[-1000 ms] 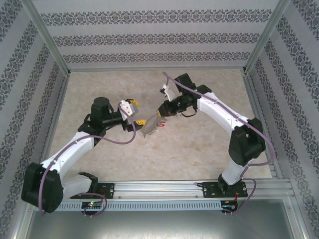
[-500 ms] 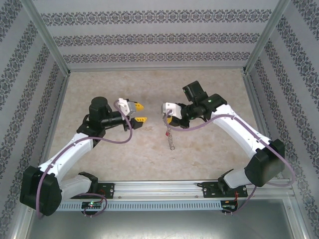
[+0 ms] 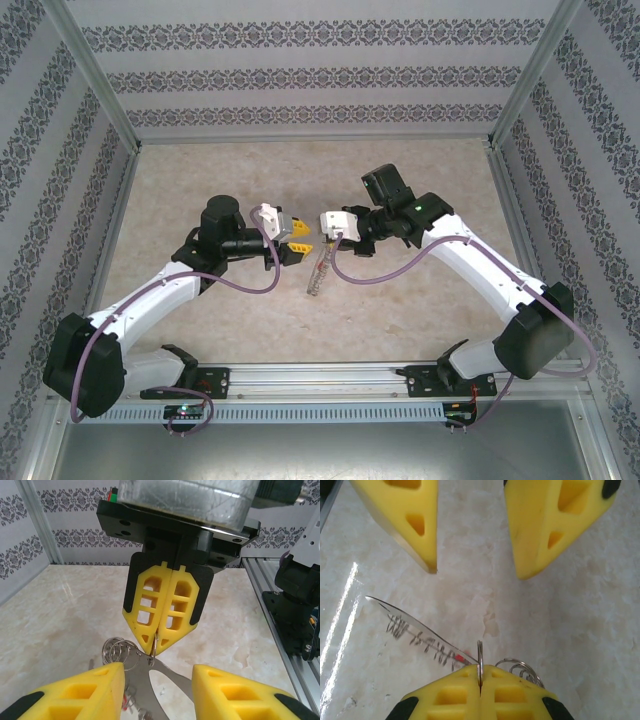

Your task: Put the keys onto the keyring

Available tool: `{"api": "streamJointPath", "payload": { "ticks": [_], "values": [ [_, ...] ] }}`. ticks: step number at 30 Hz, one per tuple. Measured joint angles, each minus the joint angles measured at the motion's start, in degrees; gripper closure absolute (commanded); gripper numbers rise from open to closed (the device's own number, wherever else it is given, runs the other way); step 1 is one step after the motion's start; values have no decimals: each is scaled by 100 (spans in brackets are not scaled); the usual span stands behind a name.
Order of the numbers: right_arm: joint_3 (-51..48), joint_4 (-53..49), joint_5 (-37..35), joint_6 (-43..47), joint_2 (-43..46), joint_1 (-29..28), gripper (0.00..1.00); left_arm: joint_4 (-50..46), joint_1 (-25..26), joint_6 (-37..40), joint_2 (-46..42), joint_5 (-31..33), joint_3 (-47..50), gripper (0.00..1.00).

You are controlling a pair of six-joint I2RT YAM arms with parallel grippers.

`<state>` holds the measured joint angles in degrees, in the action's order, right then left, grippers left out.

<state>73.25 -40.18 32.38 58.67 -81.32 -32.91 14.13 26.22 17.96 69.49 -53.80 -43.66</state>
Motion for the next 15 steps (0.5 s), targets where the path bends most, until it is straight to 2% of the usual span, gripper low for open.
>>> {"api": "streamJointPath", "payload": {
  "ticks": [10,12,15],
  "values": [
    [2,356,352,-74,-22,-101,100,4,81,81,219,26,-79,65],
    [2,439,444,-151,-22,-101,100,13,85,83,219,26,-79,68],
    [-7,584,546,-251,-17,-101,100,26,105,101,212,46,-79,78]
  ]
}}
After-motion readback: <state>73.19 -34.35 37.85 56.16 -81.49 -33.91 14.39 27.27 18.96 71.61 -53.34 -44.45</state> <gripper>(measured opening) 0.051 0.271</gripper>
